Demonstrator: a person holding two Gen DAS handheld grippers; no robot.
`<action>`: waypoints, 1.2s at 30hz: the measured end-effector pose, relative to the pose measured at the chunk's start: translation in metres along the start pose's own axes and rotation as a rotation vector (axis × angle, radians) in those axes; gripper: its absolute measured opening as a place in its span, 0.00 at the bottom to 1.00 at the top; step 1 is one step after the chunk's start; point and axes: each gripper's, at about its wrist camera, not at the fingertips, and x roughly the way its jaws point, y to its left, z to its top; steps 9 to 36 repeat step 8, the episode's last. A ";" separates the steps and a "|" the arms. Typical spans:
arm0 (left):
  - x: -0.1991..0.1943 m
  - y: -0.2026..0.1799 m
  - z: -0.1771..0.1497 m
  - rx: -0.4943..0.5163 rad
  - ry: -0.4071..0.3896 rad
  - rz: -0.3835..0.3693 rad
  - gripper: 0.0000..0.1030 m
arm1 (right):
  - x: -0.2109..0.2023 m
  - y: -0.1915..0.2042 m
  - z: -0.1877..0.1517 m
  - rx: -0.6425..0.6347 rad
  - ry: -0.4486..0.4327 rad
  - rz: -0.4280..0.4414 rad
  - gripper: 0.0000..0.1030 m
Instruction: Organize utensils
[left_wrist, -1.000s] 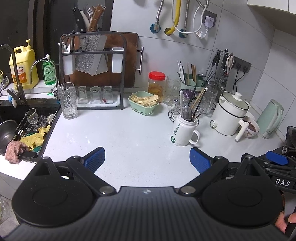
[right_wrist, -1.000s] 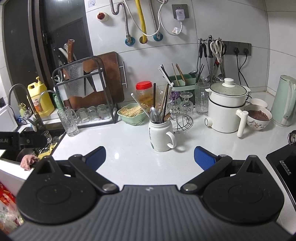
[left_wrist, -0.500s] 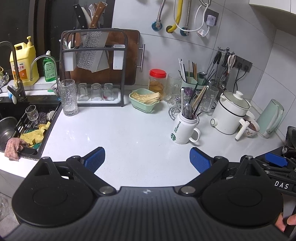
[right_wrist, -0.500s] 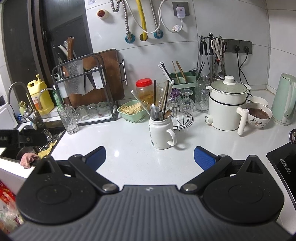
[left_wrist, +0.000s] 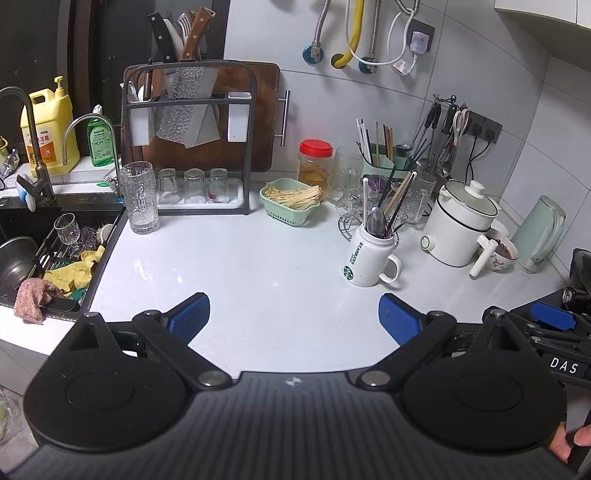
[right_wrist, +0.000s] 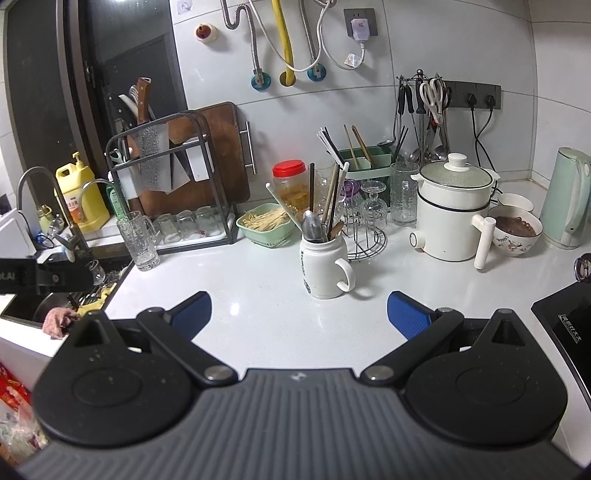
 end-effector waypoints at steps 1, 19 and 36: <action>-0.002 0.000 0.000 0.001 -0.002 -0.001 0.97 | 0.000 0.001 0.001 0.002 -0.002 0.000 1.00; -0.004 0.000 0.002 -0.009 -0.012 -0.014 0.97 | -0.002 0.007 0.005 -0.014 -0.020 -0.002 1.00; -0.004 0.000 0.002 -0.009 -0.012 -0.014 0.97 | -0.002 0.007 0.005 -0.014 -0.020 -0.002 1.00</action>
